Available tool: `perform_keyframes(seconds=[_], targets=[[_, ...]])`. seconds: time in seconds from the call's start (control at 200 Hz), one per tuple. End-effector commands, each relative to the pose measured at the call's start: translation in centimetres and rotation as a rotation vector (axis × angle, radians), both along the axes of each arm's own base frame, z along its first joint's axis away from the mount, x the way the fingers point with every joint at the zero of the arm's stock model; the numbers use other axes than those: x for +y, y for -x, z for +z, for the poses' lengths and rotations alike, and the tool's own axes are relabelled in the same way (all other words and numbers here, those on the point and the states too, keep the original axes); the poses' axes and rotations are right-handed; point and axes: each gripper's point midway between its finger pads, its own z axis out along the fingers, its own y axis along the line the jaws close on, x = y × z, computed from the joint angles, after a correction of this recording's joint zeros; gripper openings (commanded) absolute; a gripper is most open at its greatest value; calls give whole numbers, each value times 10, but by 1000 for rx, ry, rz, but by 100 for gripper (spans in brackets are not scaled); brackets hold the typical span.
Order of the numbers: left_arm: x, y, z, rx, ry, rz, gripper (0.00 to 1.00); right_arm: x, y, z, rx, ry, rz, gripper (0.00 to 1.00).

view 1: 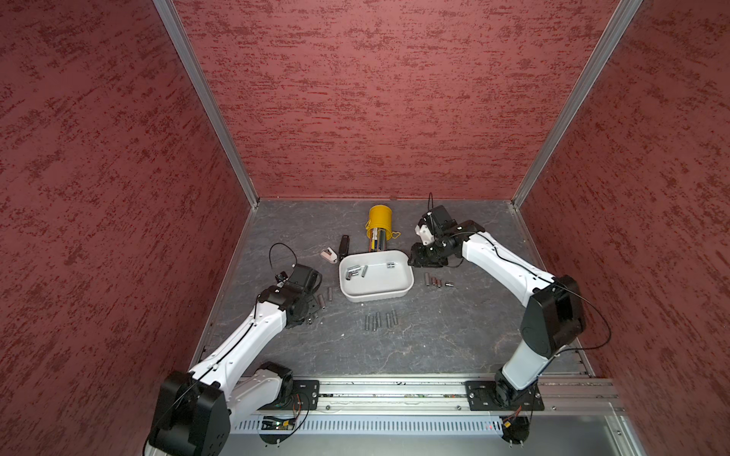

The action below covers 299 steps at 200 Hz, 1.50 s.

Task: Take out the socket from the storage box
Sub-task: Place the socket head at the center of the board, then pick up the socket head from the storage box.

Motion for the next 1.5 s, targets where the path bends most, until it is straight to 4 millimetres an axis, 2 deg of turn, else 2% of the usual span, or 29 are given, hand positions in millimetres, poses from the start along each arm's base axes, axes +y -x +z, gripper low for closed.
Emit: perform_keyframes(seconds=[0.0,0.12,0.255,0.566,0.731,0.917,1.177,1.237,1.272,1.308,1.413,1.493], targets=[[-8,-4,30,-72,39,-56,45,22,-9,10,-55,-2,79,52],[-14,-8,57,-146,72,-103,47,42,-15,0,-29,45,94,52],[-16,-6,73,-176,72,-150,48,62,-21,-21,14,103,64,53],[-21,-1,109,-248,91,-225,50,62,-51,-76,63,229,-85,55],[-16,0,109,-252,65,-225,51,61,-61,-98,76,268,-119,55],[-10,1,113,-303,56,-209,53,62,-74,-112,54,295,-154,55],[-11,0,109,-290,55,-210,53,61,-81,-134,58,338,-159,47],[-12,0,109,-296,59,-214,53,61,-81,-137,62,342,-154,40],[-12,0,109,-298,61,-217,53,62,-81,-138,64,340,-148,33],[-12,0,109,-298,61,-216,53,61,-80,-139,68,342,-147,30],[-12,-1,107,-292,62,-216,53,61,-80,-135,62,343,-143,28],[-13,-1,107,-290,64,-220,53,65,-79,-125,58,317,-125,27]])
